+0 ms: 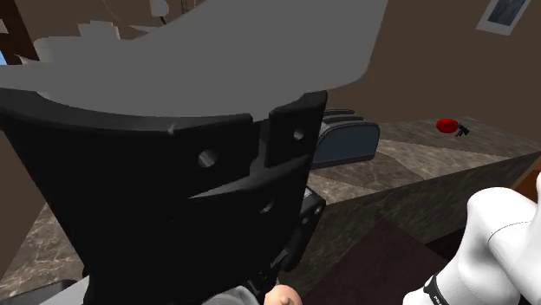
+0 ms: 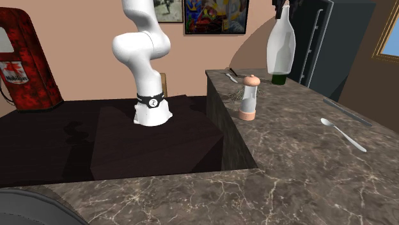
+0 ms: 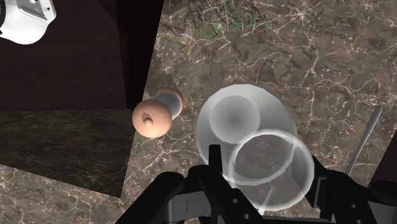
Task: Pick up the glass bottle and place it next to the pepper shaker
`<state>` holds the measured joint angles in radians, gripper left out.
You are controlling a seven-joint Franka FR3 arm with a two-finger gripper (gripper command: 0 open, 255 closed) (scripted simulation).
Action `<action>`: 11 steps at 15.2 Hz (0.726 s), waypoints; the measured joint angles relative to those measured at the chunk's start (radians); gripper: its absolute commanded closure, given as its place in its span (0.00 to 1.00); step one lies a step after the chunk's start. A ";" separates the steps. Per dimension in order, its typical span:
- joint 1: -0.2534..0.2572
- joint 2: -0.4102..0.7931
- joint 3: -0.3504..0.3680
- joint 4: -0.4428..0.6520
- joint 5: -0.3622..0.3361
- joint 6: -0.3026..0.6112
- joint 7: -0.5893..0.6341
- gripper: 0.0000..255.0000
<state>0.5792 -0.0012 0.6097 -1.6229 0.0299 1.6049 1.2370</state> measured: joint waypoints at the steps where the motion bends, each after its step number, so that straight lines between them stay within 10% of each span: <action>1: 0.000 -0.003 0.000 -0.014 0.002 0.012 0.000 1.00; 11: -0.002 -0.020 -0.003 -0.165 0.012 0.148 -0.012 1.00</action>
<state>0.5768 -0.0210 0.6072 -1.7880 0.0420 1.7533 1.2254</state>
